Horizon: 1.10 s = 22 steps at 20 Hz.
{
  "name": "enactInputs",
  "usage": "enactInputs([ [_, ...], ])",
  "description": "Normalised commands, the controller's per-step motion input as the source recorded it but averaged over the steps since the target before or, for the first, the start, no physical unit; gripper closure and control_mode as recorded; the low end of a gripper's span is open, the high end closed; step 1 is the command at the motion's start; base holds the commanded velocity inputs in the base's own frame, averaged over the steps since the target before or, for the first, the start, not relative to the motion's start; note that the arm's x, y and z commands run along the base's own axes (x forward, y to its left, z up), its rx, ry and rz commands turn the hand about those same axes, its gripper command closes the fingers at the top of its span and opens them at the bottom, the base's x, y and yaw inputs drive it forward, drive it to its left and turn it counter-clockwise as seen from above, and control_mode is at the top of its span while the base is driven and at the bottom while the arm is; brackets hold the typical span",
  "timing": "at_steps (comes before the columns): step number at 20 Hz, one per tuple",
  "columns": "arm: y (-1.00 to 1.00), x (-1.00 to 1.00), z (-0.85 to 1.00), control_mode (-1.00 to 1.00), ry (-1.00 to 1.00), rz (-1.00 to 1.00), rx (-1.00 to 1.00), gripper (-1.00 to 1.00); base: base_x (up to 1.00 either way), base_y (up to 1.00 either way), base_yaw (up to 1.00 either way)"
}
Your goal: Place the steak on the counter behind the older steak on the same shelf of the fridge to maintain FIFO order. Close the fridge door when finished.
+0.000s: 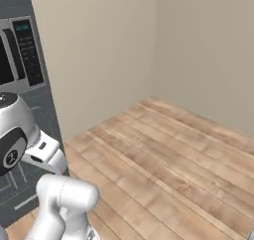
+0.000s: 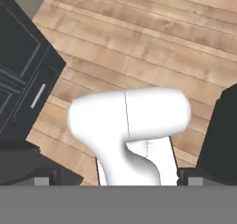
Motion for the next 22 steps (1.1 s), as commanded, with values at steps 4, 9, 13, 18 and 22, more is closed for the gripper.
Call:
enactInputs([
  [4, 0.00, 0.00, 0.00, 1.00, 0.00, 0.00, 0.00, -1.00, 0.79, 0.01, 0.65],
  [9, 0.00, 0.00, 0.00, 1.00, 0.00, 0.00, 0.00, -1.00, 0.90, 0.00, 0.61],
  [13, 0.00, 0.00, 0.00, 1.00, 0.00, 0.00, 0.00, -1.00, 0.10, 0.02, 0.73],
  [18, 0.00, 0.00, 0.00, 1.00, 0.00, 0.00, 0.00, -1.00, 0.23, 0.11, 0.80],
  [22, 0.00, 0.00, 0.00, 1.00, 0.00, 0.00, 0.00, -1.00, 0.41, 0.00, 0.74],
])
